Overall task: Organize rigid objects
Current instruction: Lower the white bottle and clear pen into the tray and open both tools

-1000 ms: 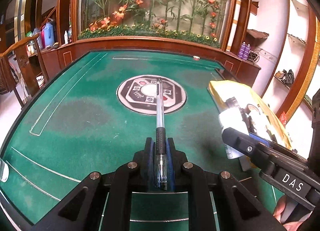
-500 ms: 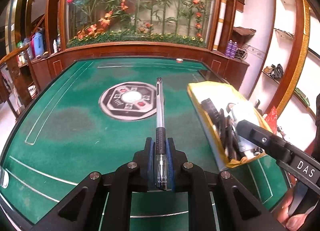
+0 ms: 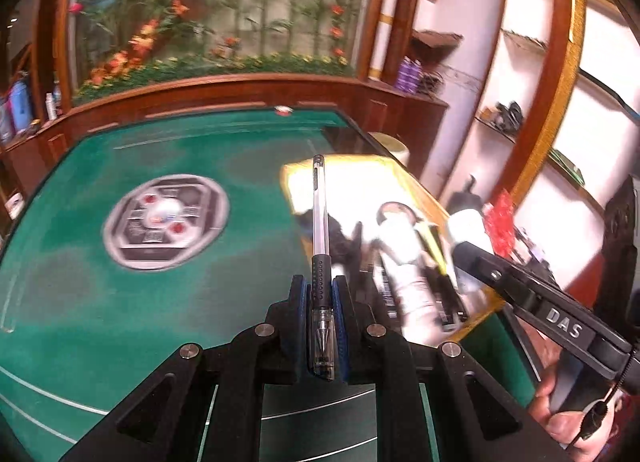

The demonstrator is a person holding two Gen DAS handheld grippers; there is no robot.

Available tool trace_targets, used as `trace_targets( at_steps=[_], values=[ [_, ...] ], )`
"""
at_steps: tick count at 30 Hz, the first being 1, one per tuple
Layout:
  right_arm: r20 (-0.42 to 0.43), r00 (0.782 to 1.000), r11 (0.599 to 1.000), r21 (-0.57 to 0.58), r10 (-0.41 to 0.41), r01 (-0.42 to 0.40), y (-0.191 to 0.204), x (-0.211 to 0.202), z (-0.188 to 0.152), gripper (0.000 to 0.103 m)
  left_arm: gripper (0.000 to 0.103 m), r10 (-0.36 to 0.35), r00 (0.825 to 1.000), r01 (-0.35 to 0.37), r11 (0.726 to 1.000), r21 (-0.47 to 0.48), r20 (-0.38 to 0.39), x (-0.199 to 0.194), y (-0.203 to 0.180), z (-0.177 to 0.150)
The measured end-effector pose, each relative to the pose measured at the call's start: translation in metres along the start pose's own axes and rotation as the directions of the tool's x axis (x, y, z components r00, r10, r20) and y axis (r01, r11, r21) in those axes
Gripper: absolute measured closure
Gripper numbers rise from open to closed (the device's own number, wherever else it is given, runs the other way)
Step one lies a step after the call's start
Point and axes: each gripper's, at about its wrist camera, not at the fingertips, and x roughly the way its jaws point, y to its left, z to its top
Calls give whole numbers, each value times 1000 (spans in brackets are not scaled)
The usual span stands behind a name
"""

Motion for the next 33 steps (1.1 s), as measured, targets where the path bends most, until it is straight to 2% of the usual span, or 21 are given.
trace_targets(
  at_steps=[5, 9, 14, 23, 33],
  values=[
    [-37, 997, 998, 7, -64, 64, -24, 15, 6, 70, 91, -24, 998, 27, 999, 37, -56, 34, -29, 2],
    [-64, 993, 995, 6, -104, 104, -34, 26, 3, 70, 91, -32, 994, 36, 999, 38, -107, 57, -39, 0],
    [-83, 990, 993, 12, -113, 114, -43, 35, 0, 70, 91, -14, 991, 19, 999, 45, -130, 71, -44, -4],
    [-98, 985, 990, 0, -142, 143, -47, 45, -1, 70, 91, 57, 995, -46, 991, 129, -78, 74, -59, -10],
    [-86, 983, 987, -17, -162, 161, -45, 46, 0, 70, 91, 46, 998, -38, 986, 163, -46, 72, -65, -14]
  ],
)
